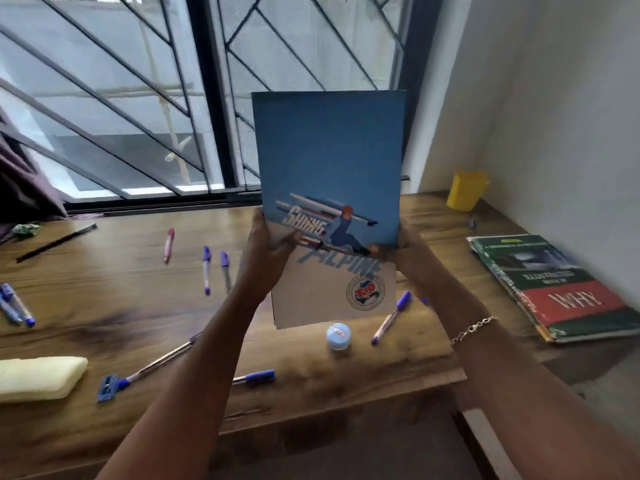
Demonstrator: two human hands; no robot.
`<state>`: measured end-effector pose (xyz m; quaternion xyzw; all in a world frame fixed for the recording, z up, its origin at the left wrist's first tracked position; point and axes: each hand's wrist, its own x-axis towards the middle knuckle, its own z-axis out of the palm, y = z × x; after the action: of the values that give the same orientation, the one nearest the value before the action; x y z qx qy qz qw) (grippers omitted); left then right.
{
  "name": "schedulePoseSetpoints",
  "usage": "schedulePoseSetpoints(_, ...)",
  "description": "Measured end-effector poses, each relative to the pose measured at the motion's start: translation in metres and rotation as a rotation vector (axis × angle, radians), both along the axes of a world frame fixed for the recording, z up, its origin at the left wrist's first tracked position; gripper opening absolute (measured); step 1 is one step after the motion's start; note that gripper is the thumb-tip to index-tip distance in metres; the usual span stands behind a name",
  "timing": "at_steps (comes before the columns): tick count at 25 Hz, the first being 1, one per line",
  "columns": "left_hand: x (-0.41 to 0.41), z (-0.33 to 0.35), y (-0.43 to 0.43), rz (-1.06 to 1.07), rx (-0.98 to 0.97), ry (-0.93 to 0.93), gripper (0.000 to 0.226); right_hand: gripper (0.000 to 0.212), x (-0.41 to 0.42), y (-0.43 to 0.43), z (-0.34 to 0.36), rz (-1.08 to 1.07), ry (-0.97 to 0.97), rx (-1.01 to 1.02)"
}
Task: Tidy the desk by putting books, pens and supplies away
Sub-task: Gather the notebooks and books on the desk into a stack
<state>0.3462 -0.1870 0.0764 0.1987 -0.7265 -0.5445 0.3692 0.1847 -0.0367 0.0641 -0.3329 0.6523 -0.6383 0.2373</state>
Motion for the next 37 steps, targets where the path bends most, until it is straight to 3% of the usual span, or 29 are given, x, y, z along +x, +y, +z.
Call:
schedulePoseSetpoints(5, -0.065, -0.011, 0.064, -0.099, 0.154, -0.031, 0.031, 0.058, -0.048, 0.078, 0.005, -0.163, -0.017, 0.186)
schedulePoseSetpoints(11, -0.124, -0.047, 0.12, -0.305, 0.569, -0.159, 0.021, 0.04, -0.097, 0.147, -0.008, -0.265, -0.115, 0.336)
schedulePoseSetpoints(14, -0.154, -0.076, 0.133, -0.364, 0.597, -0.164, 0.027, 0.04, -0.121, 0.168, -0.012, -0.301, -0.129, 0.32)
schedulePoseSetpoints(16, -0.169, -0.092, 0.142, -0.342, 0.443, -0.166, 0.017, 0.04, -0.14, 0.181, -0.011, -0.313, -0.172, 0.315)
schedulePoseSetpoints(19, -0.176, -0.114, 0.147, -0.25, 0.086, -0.267, 0.036, 0.042, -0.169, 0.196, -0.012, -0.322, -0.241, 0.324)
schedulePoseSetpoints(23, -0.183, -0.146, 0.146, -0.379, -0.683, -0.613, 0.057, 0.045, -0.195, 0.193, -0.025, -0.313, -0.337, 0.323)
schedulePoseSetpoints(25, -0.18, -0.149, 0.148, -0.377, -0.919, -0.587, 0.064, 0.045, -0.203, 0.188, -0.029, -0.284, -0.36, 0.328)
schedulePoseSetpoints(26, -0.18, -0.152, 0.15, -0.32, -0.956, -0.547, 0.062, 0.045, -0.205, 0.185, -0.031, -0.268, -0.376, 0.324)
schedulePoseSetpoints(30, -0.185, -0.128, 0.139, -0.111, -0.336, -0.511, 0.039, 0.043, -0.206, 0.172, -0.043, -0.201, -0.414, 0.355)
schedulePoseSetpoints(32, -0.181, -0.125, 0.138, -0.148, -0.491, -0.643, 0.047, 0.044, -0.205, 0.169, -0.049, -0.173, -0.444, 0.363)
schedulePoseSetpoints(33, -0.176, -0.127, 0.141, -0.216, -0.641, -0.758, 0.06, 0.044, -0.205, 0.169, -0.052, -0.168, -0.47, 0.353)
schedulePoseSetpoints(35, -0.17, -0.142, 0.15, -0.228, -0.946, -0.809, 0.081, 0.041, -0.206, 0.17, -0.053, -0.162, -0.523, 0.321)
schedulePoseSetpoints(37, -0.166, -0.143, 0.163, -0.247, -0.974, -0.853, 0.078, 0.038, -0.207, 0.171, -0.053, -0.143, -0.553, 0.307)
